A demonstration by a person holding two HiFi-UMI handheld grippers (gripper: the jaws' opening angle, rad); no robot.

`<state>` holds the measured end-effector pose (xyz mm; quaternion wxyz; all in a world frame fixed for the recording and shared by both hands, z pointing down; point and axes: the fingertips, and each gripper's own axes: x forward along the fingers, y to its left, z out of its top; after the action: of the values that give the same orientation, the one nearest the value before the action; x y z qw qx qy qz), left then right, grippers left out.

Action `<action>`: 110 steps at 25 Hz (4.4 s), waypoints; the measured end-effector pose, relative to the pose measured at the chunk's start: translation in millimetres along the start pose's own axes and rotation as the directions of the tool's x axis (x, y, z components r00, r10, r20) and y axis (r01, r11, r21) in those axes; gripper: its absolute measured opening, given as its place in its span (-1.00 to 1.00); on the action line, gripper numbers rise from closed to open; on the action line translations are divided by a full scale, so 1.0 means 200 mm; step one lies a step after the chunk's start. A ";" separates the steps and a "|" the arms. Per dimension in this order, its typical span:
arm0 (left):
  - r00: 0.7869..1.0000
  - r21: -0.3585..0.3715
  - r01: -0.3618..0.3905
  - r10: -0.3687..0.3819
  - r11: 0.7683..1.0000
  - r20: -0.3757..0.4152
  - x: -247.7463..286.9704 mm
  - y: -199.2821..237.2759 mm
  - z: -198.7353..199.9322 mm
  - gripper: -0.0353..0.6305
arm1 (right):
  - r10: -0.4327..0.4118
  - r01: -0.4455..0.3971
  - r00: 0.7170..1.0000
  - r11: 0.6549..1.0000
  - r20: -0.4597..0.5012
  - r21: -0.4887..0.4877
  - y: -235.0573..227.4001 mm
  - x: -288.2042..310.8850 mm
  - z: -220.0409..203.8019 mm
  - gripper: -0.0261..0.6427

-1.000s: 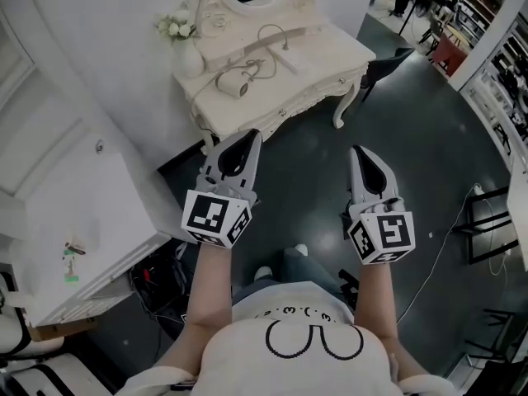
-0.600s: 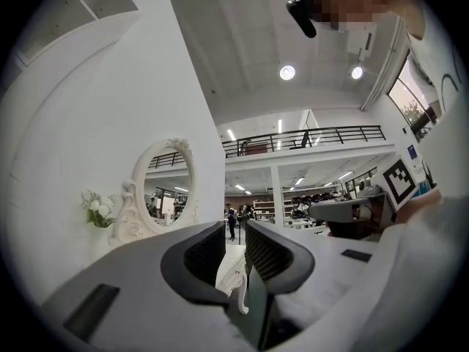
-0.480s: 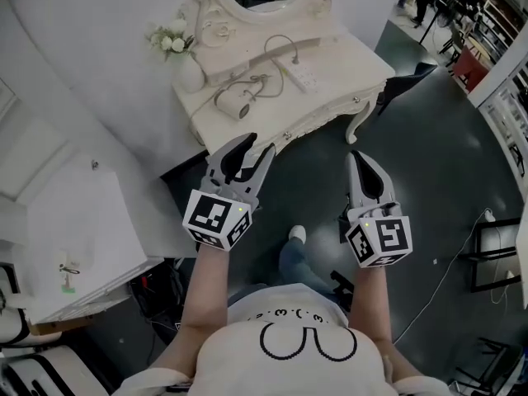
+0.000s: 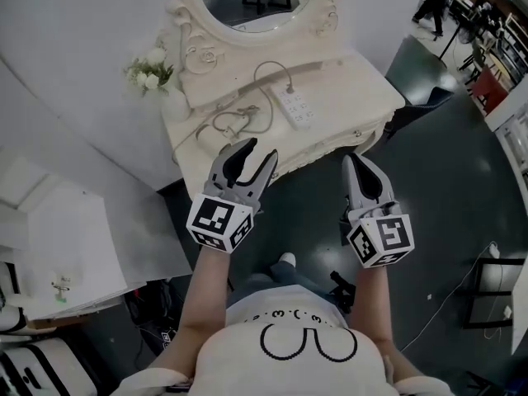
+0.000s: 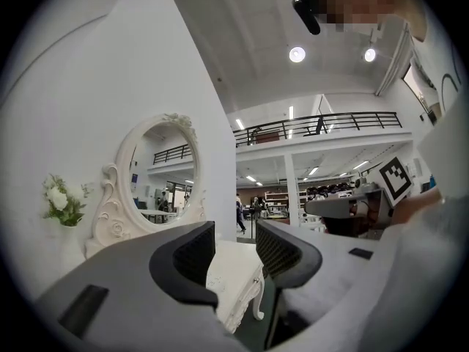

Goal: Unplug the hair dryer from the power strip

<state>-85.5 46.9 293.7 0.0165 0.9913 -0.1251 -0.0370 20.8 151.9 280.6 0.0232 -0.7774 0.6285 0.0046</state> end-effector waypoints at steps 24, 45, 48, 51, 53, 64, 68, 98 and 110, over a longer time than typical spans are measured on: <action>0.973 -0.071 -0.158 0.142 0.985 -0.184 0.95 0.45 -0.45 -0.31 | 0.171 -0.156 0.976 0.981 -0.133 0.113 -0.69 0.91 -0.31 -0.08; 0.878 -0.151 -0.199 0.107 0.968 -0.467 1.44 0.74 -1.19 -0.15 | 0.333 -0.309 0.858 0.943 -0.391 0.126 -0.87 1.66 -0.77 -0.13; 0.860 -0.128 -0.201 0.112 0.971 -0.498 1.49 0.74 -1.28 -0.15 | 0.364 -0.341 0.836 0.931 -0.410 0.129 -0.88 1.72 -0.81 -0.14; 0.833 -0.122 -0.205 0.107 0.971 -0.543 1.53 0.71 -1.36 -0.14 | 0.402 -0.384 0.811 0.914 -0.425 0.131 -0.88 1.78 -0.84 -0.16; 0.822 -0.116 -0.219 0.119 0.969 -0.557 1.55 0.70 -1.39 -0.14 | 0.428 -0.413 0.793 0.901 -0.434 0.134 -0.87 1.83 -0.86 -0.17; 0.775 -0.020 -0.267 0.202 0.964 -0.599 1.61 0.72 -1.50 -0.13 | 0.578 -0.598 0.664 0.792 -0.474 0.127 -0.79 2.02 -1.00 -0.17; 0.778 -0.004 -0.272 0.218 0.962 -0.589 1.60 0.73 -1.51 -0.13 | 0.647 -0.689 0.579 0.714 -0.497 0.128 -0.67 2.09 -1.11 -0.29; 0.756 -0.041 -0.385 0.289 0.922 -0.587 1.59 0.76 -1.50 -0.28 | 0.616 -0.729 0.515 0.681 -0.596 0.073 -0.57 2.07 -1.27 -0.86; 0.748 -0.020 -0.374 0.289 0.927 -0.598 1.59 0.75 -1.51 -0.27 | 0.593 -0.696 0.527 0.712 -0.609 0.091 -0.61 2.05 -1.25 -0.86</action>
<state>207.4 -170.7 578.8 0.1291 0.9122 -0.2851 0.2644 220.2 -234.5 519.5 -0.2432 -0.4469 0.8417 -0.1810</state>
